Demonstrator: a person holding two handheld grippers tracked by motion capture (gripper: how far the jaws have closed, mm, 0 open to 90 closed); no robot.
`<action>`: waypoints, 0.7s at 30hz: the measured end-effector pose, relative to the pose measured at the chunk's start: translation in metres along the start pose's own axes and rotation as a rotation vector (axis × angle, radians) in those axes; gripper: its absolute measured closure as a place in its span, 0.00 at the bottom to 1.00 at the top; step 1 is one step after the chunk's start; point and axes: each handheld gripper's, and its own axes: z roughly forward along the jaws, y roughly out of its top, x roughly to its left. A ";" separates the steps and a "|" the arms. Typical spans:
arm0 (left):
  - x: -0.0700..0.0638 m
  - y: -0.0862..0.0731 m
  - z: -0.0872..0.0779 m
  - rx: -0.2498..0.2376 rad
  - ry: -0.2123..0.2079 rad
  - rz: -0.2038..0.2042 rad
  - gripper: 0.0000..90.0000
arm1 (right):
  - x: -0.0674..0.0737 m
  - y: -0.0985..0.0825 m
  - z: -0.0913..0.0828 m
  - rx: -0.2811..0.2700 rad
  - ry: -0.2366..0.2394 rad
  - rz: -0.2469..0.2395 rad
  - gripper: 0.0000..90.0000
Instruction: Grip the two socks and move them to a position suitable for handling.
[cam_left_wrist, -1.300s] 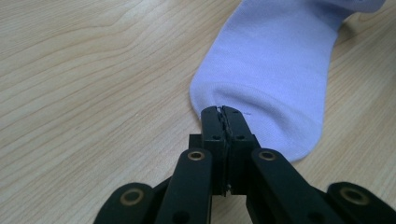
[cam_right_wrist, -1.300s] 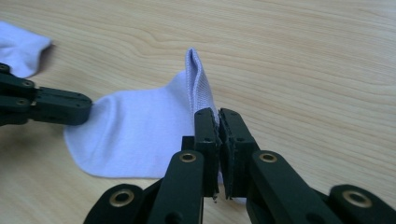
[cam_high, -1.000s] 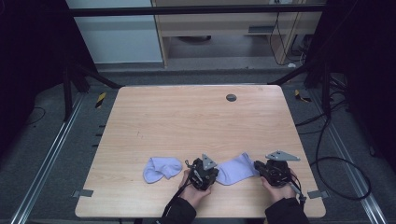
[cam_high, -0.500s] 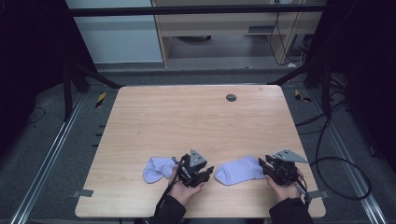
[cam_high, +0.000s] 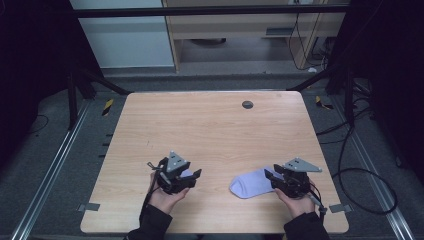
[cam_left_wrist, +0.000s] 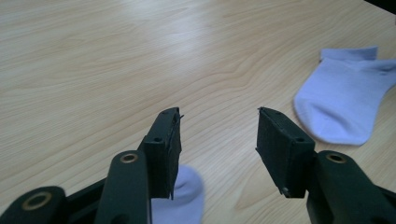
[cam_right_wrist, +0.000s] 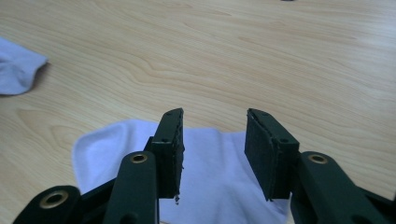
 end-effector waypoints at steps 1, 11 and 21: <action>0.005 -0.002 -0.005 0.001 0.011 -0.002 0.54 | 0.002 0.002 0.000 -0.003 0.005 -0.008 0.64; 0.049 -0.031 -0.044 -0.011 0.090 -0.081 0.53 | 0.029 0.028 0.013 -0.034 0.076 -0.028 0.63; 0.078 -0.061 -0.061 0.010 0.148 -0.148 0.56 | 0.065 0.046 0.035 -0.023 0.143 -0.072 0.61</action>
